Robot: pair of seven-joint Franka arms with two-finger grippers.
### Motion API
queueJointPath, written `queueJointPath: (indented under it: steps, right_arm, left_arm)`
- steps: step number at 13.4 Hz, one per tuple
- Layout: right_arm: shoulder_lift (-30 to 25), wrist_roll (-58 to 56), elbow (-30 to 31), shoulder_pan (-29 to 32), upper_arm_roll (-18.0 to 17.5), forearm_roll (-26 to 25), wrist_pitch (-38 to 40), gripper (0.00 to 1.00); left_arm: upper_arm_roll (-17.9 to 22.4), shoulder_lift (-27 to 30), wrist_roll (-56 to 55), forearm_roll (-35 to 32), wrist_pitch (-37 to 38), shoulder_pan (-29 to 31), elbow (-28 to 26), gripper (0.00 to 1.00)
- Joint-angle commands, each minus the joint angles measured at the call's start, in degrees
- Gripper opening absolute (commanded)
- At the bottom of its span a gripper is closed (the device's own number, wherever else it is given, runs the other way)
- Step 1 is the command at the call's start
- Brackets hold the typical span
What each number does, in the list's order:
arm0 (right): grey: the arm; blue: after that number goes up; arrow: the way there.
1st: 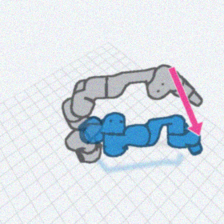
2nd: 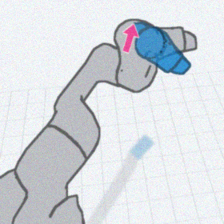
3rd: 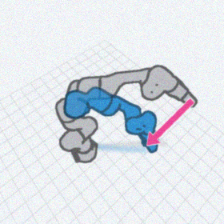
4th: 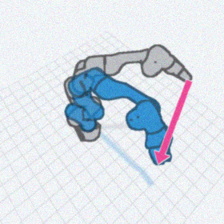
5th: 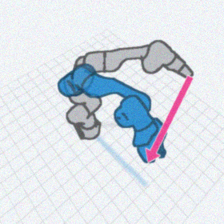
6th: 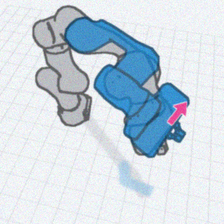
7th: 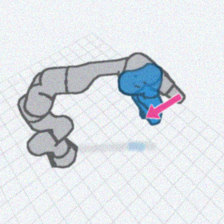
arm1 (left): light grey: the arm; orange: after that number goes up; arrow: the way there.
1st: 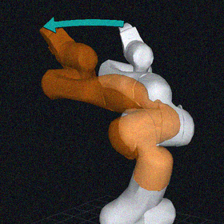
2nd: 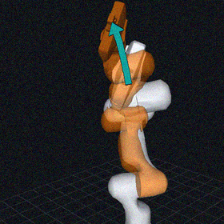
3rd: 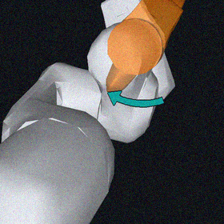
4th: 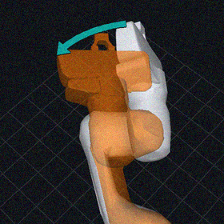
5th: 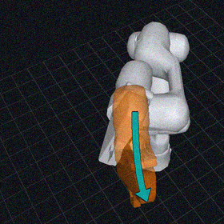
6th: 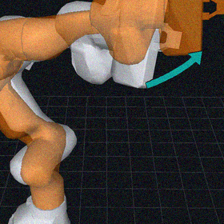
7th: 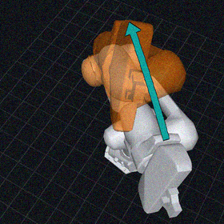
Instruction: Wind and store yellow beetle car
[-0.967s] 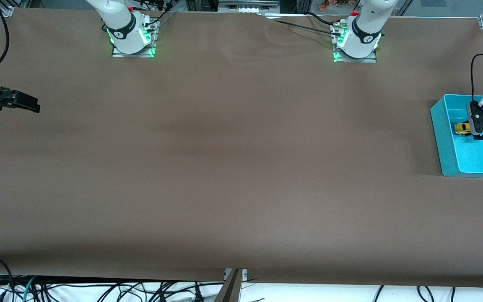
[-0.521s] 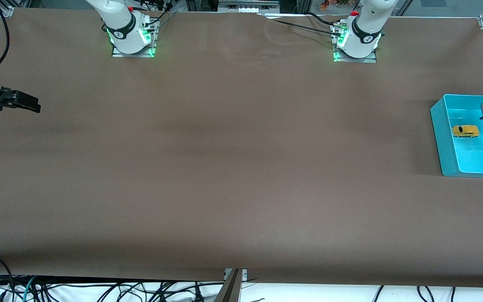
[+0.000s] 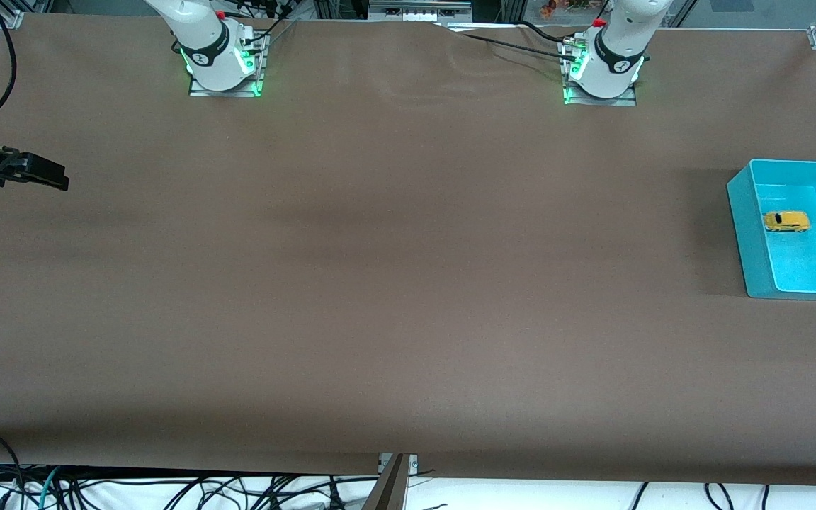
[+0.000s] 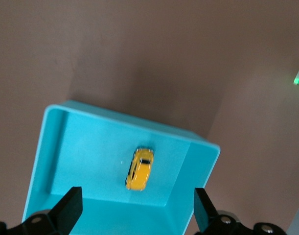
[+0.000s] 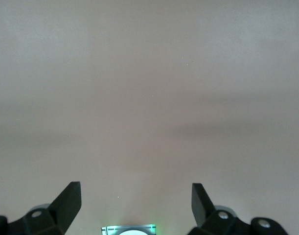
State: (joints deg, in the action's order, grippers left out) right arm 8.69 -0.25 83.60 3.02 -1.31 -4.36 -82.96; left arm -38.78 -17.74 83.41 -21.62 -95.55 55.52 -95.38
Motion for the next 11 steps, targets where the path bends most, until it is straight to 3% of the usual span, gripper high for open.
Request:
queueJointPath:
  steps: [1,5,9,11]
  right_arm:
    - [-0.34,-0.63,-0.36,0.06,-0.09,0.75,0.44,1.0]
    - [-0.34,-0.63,-0.36,0.14,-0.09,0.75,0.44,1.0]
    - [-0.34,-0.63,-0.36,0.14,-0.18,0.75,0.44,1.0]
    - [-0.34,-0.63,-0.36,0.06,-0.18,0.75,0.44,1.0]
  left_arm:
    - [-4.8,-1.34,-11.29,2.97,4.84,-1.02,4.66,1.0]
    - [-4.38,3.14,-27.11,7.99,6.6,-9.53,5.55,1.0]
    - [6.32,8.14,-38.46,11.75,6.7,-24.55,5.38,1.0]
    - [11.15,10.69,-49.77,14.31,6.61,-30.79,4.59,1.0]
